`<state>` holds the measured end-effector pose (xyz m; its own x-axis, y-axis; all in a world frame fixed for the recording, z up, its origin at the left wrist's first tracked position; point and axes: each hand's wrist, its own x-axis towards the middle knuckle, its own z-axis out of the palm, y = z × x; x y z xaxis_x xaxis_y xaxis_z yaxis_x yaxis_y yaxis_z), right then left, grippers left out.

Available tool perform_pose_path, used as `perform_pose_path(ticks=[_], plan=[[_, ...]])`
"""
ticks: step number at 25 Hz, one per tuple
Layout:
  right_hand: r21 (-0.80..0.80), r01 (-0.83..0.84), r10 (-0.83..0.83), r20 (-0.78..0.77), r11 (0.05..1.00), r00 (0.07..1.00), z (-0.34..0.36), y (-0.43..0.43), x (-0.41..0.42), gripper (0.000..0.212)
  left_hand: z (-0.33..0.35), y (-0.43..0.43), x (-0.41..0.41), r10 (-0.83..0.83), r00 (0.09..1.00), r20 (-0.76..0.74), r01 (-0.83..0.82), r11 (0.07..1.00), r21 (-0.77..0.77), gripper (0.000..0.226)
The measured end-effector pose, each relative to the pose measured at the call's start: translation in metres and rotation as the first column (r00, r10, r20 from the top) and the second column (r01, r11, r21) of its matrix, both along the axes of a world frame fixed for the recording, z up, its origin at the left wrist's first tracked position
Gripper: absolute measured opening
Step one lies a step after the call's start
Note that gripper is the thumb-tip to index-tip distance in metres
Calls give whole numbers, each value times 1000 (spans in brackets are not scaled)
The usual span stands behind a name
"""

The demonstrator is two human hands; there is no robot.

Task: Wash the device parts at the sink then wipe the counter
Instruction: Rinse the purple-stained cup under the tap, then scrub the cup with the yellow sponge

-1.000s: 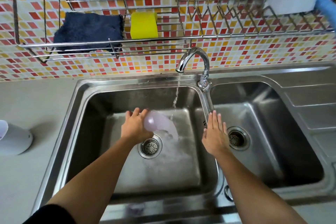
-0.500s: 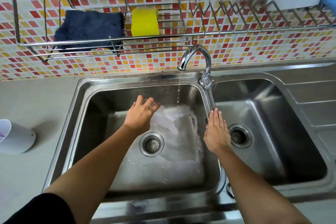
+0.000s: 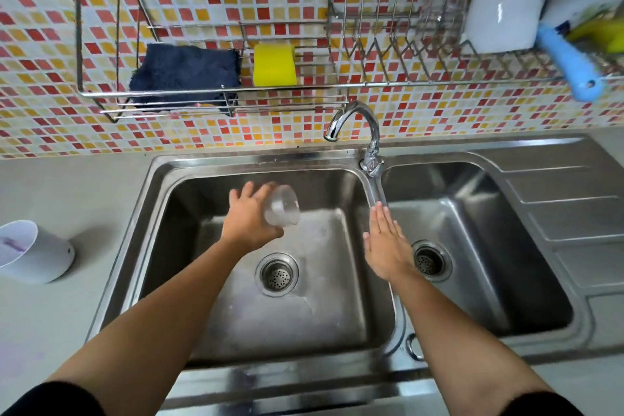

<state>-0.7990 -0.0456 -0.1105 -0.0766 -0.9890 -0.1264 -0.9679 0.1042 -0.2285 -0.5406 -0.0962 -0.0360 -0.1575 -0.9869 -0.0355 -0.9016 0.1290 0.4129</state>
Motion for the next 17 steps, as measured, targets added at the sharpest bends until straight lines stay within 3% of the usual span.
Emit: perform_pose_path(ticks=[2,4,8,10,11,13,15,17], plan=[[-146,47,-26,144,988,989,30,-3,16,53,3,9,14,190,901,-391,-134,977,166,83],[-360,53,45,258,931,965,68,-7,36,48,7,21,29,243,793,-559,-109,959,261,80],[-737,-115,353,176,666,919,161,-20,87,40,13,36,68,218,801,-557,-86,964,253,79],[-847,-150,450,114,510,886,206,-31,121,34,14,33,88,157,857,-492,-58,976,209,82],[-867,-146,457,102,476,884,225,-41,137,34,7,26,98,133,866,-482,-46,981,188,83],[-846,-129,389,98,517,916,259,-70,169,36,35,29,117,116,864,-490,-43,986,158,82],[-719,-71,212,108,691,971,279,-106,185,43,69,36,128,90,848,-522,-38,993,109,74],[-461,82,-40,100,884,994,285,-135,190,59,83,37,142,60,839,-541,-4,995,104,71]])
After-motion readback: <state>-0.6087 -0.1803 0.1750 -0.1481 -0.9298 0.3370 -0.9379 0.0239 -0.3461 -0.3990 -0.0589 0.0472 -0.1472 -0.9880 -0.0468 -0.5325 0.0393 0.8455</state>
